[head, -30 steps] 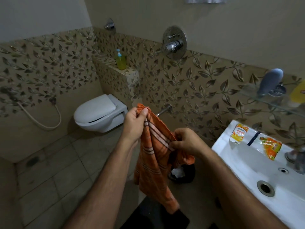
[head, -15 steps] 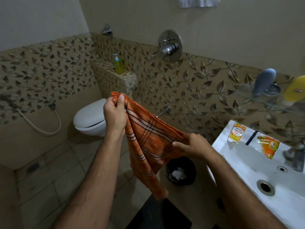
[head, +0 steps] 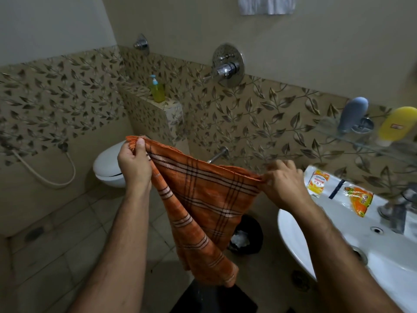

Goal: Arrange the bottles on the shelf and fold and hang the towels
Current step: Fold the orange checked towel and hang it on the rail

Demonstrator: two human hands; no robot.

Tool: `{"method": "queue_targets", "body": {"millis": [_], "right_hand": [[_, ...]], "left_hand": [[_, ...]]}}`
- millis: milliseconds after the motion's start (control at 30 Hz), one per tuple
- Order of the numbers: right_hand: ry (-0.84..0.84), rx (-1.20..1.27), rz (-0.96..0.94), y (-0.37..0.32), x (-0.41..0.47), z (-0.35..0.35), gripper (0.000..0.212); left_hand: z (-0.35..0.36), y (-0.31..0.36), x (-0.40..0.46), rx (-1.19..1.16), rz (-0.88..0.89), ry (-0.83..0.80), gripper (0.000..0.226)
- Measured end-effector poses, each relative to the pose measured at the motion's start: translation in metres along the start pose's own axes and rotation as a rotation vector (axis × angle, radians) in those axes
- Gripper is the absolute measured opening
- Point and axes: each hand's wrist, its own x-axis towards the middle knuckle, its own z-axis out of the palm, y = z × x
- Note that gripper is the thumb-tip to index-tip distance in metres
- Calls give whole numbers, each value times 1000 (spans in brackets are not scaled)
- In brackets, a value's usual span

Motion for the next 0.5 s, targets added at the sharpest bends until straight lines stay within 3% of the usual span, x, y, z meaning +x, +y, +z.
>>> {"method": "queue_targets", "body": {"millis": [133, 233, 367, 500], "right_hand": [[-209, -37, 94, 2, 3, -9, 30], [-174, 56, 144, 0, 6, -11, 30], [-17, 544, 178, 1, 8, -24, 14], [20, 873, 118, -12, 9, -51, 20]], "left_hand": [[-7, -3, -2, 20, 44, -32, 21], [-10, -6, 0, 14, 38, -37, 17], [-26, -12, 13, -32, -1, -14, 17], [-45, -18, 17, -56, -28, -13, 22]]}}
